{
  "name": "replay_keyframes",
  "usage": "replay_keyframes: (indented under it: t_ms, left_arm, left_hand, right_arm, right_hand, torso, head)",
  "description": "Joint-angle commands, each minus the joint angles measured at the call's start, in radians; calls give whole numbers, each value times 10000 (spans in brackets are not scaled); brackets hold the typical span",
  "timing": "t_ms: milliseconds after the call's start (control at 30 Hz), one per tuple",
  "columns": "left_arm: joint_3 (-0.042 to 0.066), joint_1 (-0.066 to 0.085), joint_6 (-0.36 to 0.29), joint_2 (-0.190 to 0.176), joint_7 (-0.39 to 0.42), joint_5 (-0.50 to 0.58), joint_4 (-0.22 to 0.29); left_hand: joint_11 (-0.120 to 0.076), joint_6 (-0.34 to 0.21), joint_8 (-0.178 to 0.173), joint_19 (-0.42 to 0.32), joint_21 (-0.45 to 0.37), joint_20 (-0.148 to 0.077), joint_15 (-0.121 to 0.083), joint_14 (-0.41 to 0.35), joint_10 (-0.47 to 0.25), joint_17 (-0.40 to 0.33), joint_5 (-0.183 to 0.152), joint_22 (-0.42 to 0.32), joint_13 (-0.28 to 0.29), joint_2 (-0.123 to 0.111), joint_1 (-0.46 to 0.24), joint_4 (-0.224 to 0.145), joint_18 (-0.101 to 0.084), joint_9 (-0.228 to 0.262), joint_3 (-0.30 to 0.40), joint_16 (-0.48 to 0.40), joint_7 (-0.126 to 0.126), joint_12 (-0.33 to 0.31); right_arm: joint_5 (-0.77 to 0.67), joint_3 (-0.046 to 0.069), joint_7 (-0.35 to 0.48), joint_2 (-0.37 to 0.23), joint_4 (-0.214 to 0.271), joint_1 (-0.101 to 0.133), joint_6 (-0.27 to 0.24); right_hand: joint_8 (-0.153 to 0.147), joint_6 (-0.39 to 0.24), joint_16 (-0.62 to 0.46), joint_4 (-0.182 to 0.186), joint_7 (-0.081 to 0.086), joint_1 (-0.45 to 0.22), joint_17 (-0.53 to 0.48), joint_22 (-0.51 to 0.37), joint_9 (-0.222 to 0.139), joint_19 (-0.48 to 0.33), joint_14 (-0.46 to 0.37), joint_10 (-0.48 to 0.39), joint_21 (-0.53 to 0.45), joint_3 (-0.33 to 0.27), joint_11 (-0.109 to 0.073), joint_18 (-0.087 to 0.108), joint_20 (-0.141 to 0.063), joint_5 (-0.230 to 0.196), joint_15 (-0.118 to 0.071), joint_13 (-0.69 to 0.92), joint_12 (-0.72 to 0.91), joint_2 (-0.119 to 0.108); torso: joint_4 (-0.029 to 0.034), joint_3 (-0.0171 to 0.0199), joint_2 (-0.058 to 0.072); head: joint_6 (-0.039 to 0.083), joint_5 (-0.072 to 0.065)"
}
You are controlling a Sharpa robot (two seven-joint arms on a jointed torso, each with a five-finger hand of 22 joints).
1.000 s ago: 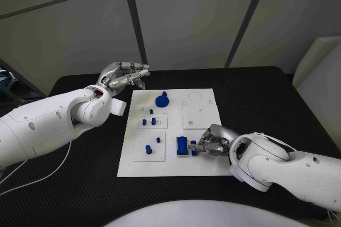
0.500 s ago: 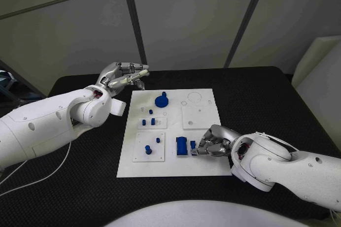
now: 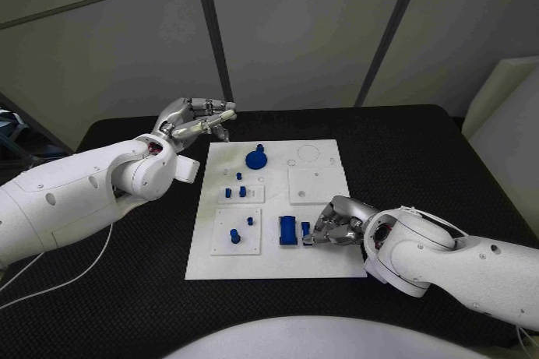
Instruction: Assemble the parts on the task board
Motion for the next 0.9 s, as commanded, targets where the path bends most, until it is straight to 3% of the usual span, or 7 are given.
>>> replay_keyframes:
  t_ms: [33,333,533,633,733,900]
  left_arm:
    - [7,13,63,6,27,39,1]
    - [6,13,67,0,18,39,4]
    - [5,11,79,0,19,39,7]
    - [3,4,80,-7,21,39,4]
    - [-5,-6,77,-11,21,40,-10]
    - [-110,-21,32,-23,44,80,-26]
  left_hand:
    - [7,-87,53,-5,-52,14,-5,-43,-71,-11,28,-12,-12,-18,73,-50,-116,9,-15,55,-1,33]
    - [7,-87,53,-5,-52,14,-5,-43,-71,-11,28,-12,-12,-18,73,-50,-116,9,-15,55,-1,33]
    - [10,-99,66,-5,-53,14,-4,-46,-88,-26,28,-12,-17,-5,66,-50,-117,8,-2,63,3,57]
    - [10,-99,66,-5,-53,14,-4,-46,-88,-26,28,-12,-17,-5,66,-50,-117,8,-2,63,3,57]
    - [11,-100,68,-5,-54,14,-3,-47,-90,-28,28,-12,-18,-5,61,-48,-117,8,-3,64,4,60]
    - [10,-95,81,-6,-56,16,1,-50,-84,-38,24,-14,-17,3,33,-32,-119,10,-5,68,3,83]
  right_arm:
    - [108,-9,101,30,-181,2,54]
    - [187,-7,379,43,-222,3,86]
    - [304,-8,932,-107,-3,2,-173]
    - [491,-6,1575,-266,123,4,-348]
    - [914,9,2487,-397,53,28,-536]
    - [2529,126,4388,-364,-745,321,-876]
  right_hand:
    - [-1,-52,36,69,24,-25,1003,156,-24,69,714,80,30,-4,-2,53,-17,19,-43,164,77,120]
    - [20,-50,31,52,12,32,998,152,-14,65,713,89,23,-73,-12,56,-21,-196,-51,171,79,108]
    - [-1,-120,-10,108,53,-51,944,70,-21,14,700,23,-45,-219,18,75,-13,-254,-35,82,-71,20]
    - [-69,-265,-113,152,120,-100,808,-116,-48,-103,666,-121,-200,-352,73,117,14,-184,5,-88,-351,-57]
    - [-312,-742,-449,193,310,-63,384,-733,-147,-491,547,-670,-721,-523,229,254,89,-85,121,-726,-1374,-129]
    - [-625,-1249,-1078,161,554,275,-337,-1766,-291,-1137,344,-1447,-1646,-655,448,481,276,41,309,-1598,-2681,-53]
  torso:
    - [3,8,1]
    - [-15,8,-11]
    - [-15,12,-31]
    - [-21,6,-52]
    - [-33,-6,-68]
    - [-73,-11,-183]
  head:
    - [-21,11]
    - [-23,36]
    - [7,34]
    - [39,25]
    - [117,7]
    - [215,27]
